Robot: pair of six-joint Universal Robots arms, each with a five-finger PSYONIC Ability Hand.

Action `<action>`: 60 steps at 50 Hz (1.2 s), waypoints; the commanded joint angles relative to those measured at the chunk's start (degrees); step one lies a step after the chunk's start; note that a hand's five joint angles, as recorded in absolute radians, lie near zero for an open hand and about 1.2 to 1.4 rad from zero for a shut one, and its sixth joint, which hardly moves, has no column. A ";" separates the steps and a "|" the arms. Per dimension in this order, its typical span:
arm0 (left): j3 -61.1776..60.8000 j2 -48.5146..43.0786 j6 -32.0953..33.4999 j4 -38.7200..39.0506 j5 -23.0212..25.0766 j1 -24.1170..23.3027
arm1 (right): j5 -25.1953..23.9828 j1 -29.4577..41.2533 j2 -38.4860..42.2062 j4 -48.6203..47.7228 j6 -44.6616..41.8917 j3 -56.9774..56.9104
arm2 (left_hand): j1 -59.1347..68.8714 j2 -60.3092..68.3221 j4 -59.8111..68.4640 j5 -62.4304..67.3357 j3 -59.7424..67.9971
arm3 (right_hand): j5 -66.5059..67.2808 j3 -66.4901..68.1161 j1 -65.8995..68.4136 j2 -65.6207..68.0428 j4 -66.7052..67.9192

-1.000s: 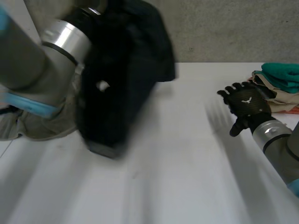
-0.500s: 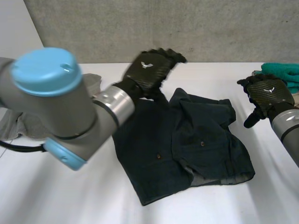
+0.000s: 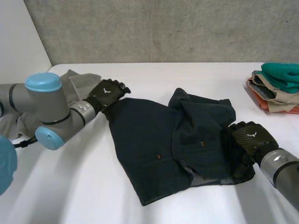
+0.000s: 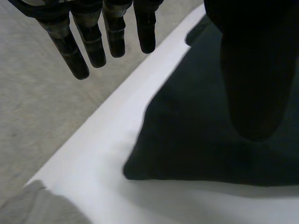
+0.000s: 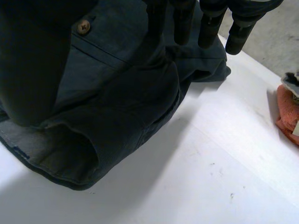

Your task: Fold the laundry.

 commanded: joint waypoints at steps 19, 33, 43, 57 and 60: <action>1.52 2.93 0.74 -2.33 -13.07 -4.56 | 2.76 0.69 9.52 -26.16 -10.05 -14.13 | 63.27 63.37 63.74 64.39 63.29 | 67.25 67.94 67.14 67.91 67.88; -15.97 16.39 -2.17 -2.07 -14.75 -8.96 | -0.41 0.95 37.72 -31.18 -11.73 -53.78 | 58.29 58.40 58.76 59.42 58.31 | 67.25 67.94 67.14 67.91 67.88; -17.47 16.21 -2.17 -2.16 -14.48 -8.96 | 5.91 1.21 38.64 -29.25 -12.25 -54.78 | 12.32 12.43 12.79 13.45 12.34 | -2.75 -2.06 -2.86 -2.09 -2.12; -14.66 12.09 -1.29 -1.81 -13.26 -5.10 | 8.65 4.20 10.15 4.39 -4.09 -32.98 | 13.50 13.60 13.96 14.62 13.51 | -2.75 -2.06 -2.86 -2.09 -2.12; -13.17 9.36 -1.11 -2.16 -11.50 -4.65 | 8.03 4.64 9.79 13.08 2.56 -28.86 | 13.83 13.94 14.30 14.96 13.85 | -2.75 -2.06 -2.86 -2.09 -2.12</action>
